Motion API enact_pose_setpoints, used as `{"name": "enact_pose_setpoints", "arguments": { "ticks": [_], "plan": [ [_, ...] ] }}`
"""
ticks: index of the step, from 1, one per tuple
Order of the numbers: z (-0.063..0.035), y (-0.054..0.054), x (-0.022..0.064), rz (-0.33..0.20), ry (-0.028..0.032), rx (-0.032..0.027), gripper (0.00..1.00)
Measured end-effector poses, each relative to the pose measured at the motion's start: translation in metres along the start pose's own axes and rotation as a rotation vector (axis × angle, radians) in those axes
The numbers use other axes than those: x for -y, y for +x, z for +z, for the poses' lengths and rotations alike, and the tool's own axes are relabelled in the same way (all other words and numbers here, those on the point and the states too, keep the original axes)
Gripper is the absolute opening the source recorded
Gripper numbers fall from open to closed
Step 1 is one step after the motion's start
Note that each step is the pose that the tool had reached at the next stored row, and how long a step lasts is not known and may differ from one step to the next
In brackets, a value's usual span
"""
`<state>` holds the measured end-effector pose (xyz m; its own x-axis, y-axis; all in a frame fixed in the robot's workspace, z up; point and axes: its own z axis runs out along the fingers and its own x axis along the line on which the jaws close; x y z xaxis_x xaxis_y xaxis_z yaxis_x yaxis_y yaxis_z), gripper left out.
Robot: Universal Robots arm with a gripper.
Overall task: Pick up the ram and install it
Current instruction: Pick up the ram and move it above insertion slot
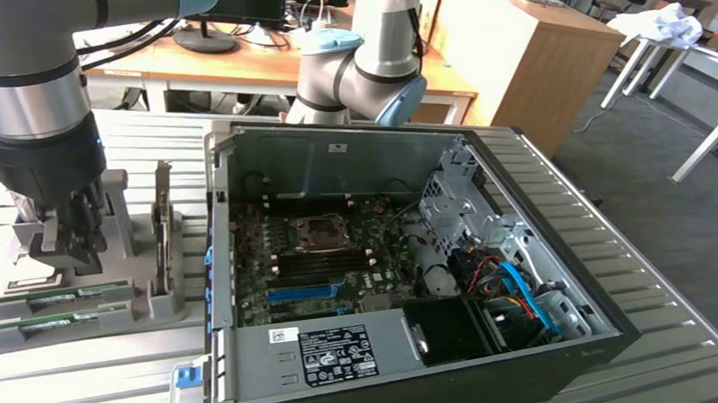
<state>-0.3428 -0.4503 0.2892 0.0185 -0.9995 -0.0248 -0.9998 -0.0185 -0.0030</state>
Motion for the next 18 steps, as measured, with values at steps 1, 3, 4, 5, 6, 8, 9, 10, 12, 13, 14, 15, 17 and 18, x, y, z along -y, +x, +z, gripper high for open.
{"name": "enact_pose_setpoints", "arguments": {
  "ticks": [1, 3, 4, 5, 6, 8, 9, 10, 12, 13, 14, 15, 17, 18],
  "plan": [
    [0.0003, 0.0002, -0.0003, 0.0, 0.0, 0.0, 0.36],
    [0.001, 0.0006, -0.0009, 0.0, 0.0, 0.0, 0.36],
    [0.0013, 0.0008, -0.0012, 0.0, -0.0001, 0.0, 0.36],
    [0.0017, 0.001, -0.0014, 0.0, 0.0, 0.0, 0.36],
    [0.002, 0.0012, -0.0017, 0.0, 0.0, 0.0, 0.36],
    [0.0027, 0.0016, -0.0023, 0.0, 0.0, 0.0, 0.36],
    [0.0031, 0.0018, -0.0026, 0.0, -0.0001, -0.0001, 0.36],
    [0.0035, 0.002, -0.0031, 0.0, -0.0001, 0.0, 0.36],
    [0.0043, 0.0025, -0.004, 0.0, 0.0, -0.0001, 0.36],
    [0.0046, 0.0028, -0.0045, 0.0, 0.0, -0.0001, 0.36],
    [0.005, 0.0031, -0.0053, 0.0, 0.0, 0.0, 0.36],
    [0.0055, 0.0035, -0.006, 0.0, 0.0, 0.0, 0.36],
    [0.0063, 0.0043, -0.0072, 0.0, 0.0, 0.0, 0.36],
    [0.0066, 0.0048, -0.0076, 0.0, 0.0, 0.0, 0.36]
  ]
}}
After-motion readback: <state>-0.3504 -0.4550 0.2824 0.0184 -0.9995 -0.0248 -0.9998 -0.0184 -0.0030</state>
